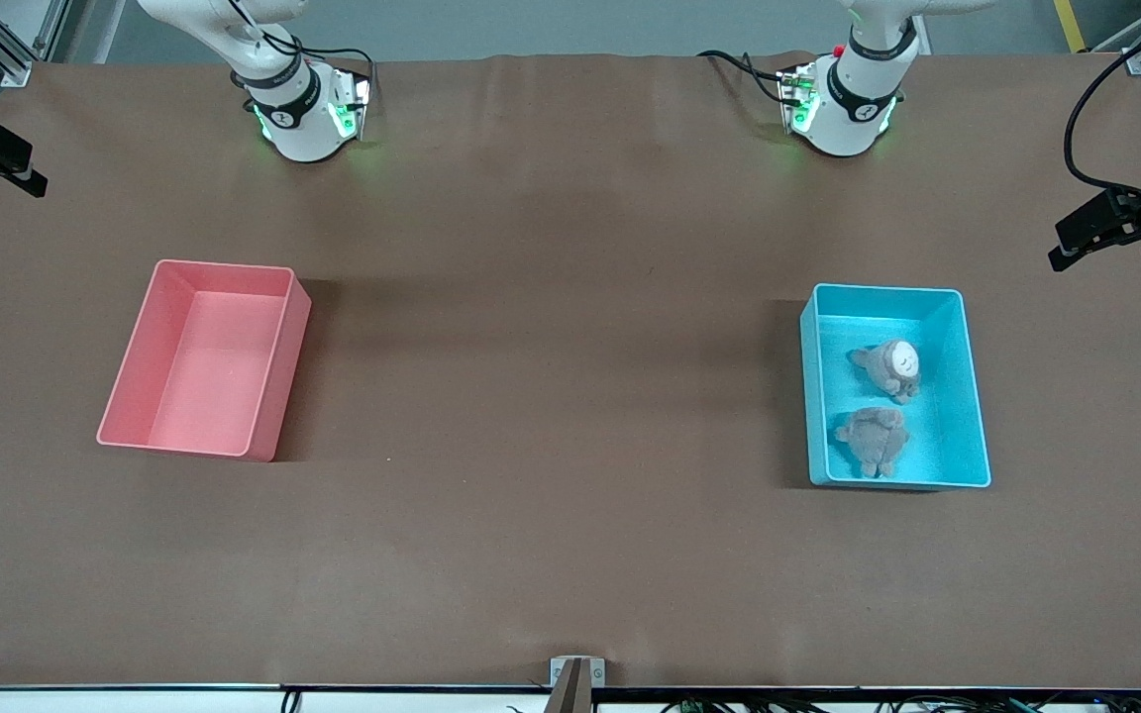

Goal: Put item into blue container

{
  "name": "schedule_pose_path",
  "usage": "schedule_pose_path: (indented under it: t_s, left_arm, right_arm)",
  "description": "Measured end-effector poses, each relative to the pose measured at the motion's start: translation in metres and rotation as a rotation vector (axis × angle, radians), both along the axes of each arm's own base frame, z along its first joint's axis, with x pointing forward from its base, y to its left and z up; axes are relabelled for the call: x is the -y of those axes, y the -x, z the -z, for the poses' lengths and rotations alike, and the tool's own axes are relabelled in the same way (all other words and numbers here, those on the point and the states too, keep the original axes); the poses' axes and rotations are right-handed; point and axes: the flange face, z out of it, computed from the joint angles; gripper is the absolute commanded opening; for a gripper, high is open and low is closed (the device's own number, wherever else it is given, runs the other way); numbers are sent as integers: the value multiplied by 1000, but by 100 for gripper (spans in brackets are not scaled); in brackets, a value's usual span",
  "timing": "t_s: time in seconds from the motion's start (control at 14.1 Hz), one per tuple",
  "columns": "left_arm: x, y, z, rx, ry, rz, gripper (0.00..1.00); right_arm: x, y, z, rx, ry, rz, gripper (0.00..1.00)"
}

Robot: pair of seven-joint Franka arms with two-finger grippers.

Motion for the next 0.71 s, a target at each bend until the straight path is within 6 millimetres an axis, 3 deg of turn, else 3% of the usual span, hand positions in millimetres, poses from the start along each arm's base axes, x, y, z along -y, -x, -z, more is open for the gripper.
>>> schedule_pose_path:
  t_s: [0.71]
  left_arm:
    - [-1,0,0,-1,0,-1,100]
  right_arm:
    - [-1,1,1,-12,-9,22,100]
